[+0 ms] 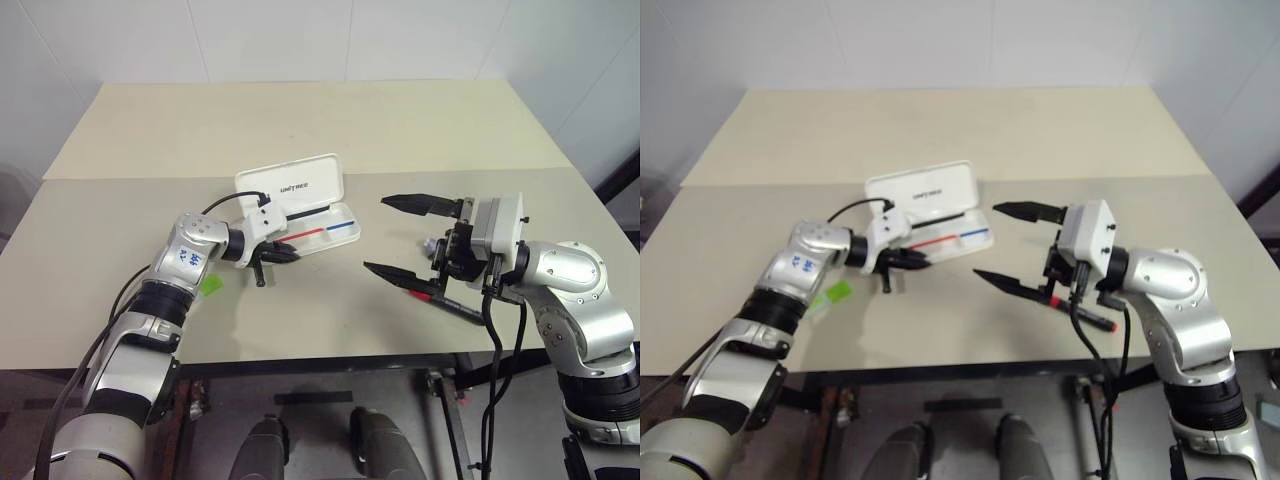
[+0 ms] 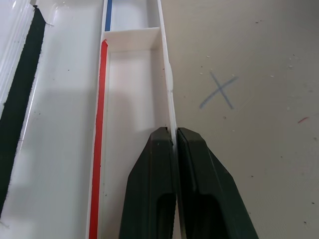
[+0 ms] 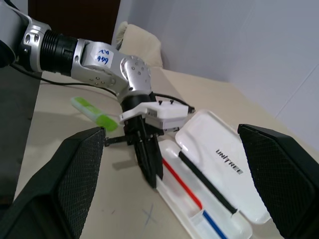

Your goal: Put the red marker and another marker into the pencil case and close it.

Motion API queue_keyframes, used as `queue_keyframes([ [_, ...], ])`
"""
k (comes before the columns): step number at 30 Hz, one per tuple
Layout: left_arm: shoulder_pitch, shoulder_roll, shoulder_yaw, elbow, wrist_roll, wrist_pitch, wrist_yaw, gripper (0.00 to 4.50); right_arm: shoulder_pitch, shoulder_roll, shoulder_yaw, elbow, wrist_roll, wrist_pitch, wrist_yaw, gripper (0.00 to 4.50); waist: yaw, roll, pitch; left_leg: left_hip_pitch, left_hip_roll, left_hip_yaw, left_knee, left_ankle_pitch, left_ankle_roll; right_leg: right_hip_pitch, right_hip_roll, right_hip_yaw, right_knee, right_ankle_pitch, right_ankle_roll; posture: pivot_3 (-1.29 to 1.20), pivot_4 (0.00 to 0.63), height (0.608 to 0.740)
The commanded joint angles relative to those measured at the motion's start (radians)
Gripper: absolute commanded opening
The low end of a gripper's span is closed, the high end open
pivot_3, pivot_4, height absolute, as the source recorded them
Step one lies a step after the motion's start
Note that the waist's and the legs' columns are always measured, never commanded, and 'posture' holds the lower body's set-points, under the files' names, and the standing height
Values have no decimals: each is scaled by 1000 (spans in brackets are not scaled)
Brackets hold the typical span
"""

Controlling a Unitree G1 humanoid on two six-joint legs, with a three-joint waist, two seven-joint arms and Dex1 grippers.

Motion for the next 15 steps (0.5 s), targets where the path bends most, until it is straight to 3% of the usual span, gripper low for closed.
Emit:
queue_keyframes([
  [1,42,-4,-58,-5,18,9,-64,20,-21,-12,-26,-14,15,-10,3,4500,0,0,0,0,0,0,0,0,0,0,0,0,0,0,0,0,150,740],
  [7,78,1,-35,-99,-40,-90,-132,20,-29,-6,-16,-3,11,-15,7,4500,3,0,0,-1,0,0,-1,-1,0,0,-1,0,-2,-1,0,0,150,740],
  [15,162,82,-26,-246,-71,-178,-236,20,-24,11,-10,1,14,-9,-2,4500,10,0,0,-3,0,0,-1,-2,0,-2,-1,0,-5,-1,0,0,150,740],
])
